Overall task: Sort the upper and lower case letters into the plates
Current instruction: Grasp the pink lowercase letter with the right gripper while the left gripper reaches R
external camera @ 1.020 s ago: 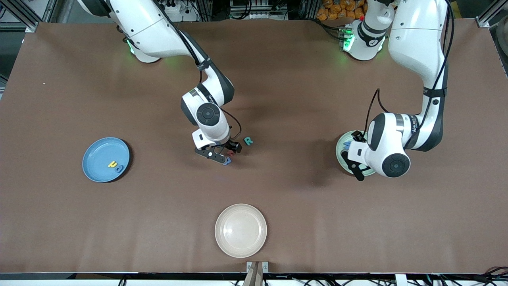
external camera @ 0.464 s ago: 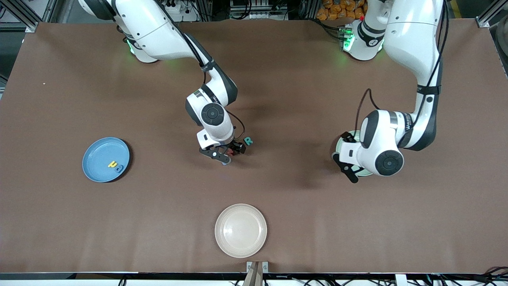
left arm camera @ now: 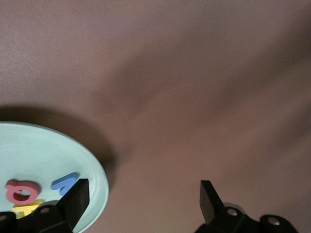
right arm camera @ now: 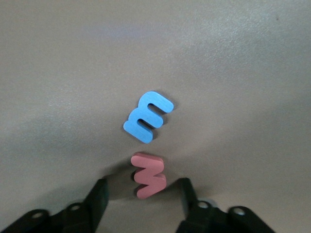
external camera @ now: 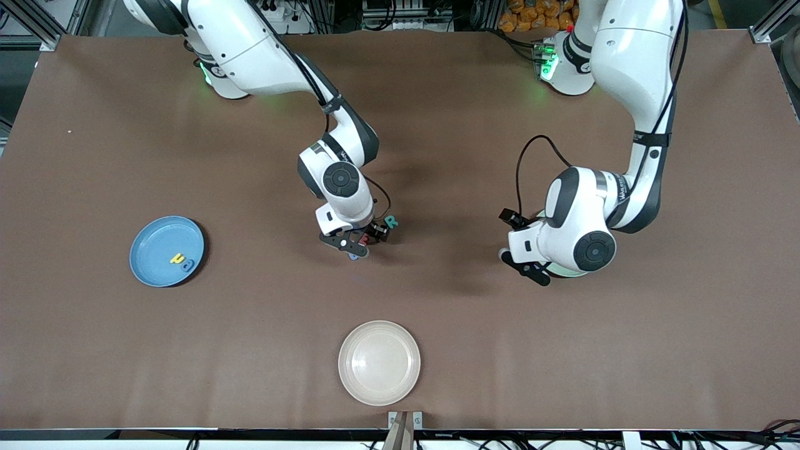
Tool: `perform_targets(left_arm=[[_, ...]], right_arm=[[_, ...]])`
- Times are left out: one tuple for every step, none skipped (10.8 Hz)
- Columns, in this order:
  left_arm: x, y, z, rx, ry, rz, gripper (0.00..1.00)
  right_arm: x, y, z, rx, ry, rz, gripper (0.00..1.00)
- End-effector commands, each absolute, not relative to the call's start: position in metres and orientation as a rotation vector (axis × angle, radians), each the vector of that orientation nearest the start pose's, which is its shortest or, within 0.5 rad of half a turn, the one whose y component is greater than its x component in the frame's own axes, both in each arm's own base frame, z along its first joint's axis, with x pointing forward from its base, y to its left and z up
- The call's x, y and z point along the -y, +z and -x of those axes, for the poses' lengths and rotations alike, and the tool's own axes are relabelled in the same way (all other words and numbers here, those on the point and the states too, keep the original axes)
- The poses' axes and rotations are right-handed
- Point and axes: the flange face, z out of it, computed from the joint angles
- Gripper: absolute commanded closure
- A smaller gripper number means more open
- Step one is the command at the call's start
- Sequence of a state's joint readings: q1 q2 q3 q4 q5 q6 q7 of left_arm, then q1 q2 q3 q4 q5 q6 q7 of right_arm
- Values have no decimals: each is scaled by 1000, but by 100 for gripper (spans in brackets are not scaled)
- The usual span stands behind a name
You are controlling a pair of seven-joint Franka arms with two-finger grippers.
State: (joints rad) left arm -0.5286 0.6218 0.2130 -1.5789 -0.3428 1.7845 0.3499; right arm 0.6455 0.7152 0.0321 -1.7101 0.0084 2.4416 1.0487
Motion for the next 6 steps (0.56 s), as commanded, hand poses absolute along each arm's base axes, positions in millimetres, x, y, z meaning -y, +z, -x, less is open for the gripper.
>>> perform_targets(left_arm=[[252, 262, -608, -821, 635, 3187, 0], [251, 262, -608, -822, 638, 3187, 0], [251, 261, -607, -818, 643, 3187, 0], [251, 261, -607, -803, 644, 3191, 0], [252, 261, -607, -752, 650, 3196, 0], [264, 262, -603, -683, 667, 3240, 0]], right_arm=[[-423, 178, -530, -557, -13, 3074, 100], [-422, 179, -531, -556, -14, 3075, 100], [-421, 181, -532, -558, -18, 3072, 100], [-419, 186, -536, -565, -27, 3066, 100], [-417, 193, -539, -573, -36, 3061, 100], [-406, 212, -549, -598, -61, 3055, 100]])
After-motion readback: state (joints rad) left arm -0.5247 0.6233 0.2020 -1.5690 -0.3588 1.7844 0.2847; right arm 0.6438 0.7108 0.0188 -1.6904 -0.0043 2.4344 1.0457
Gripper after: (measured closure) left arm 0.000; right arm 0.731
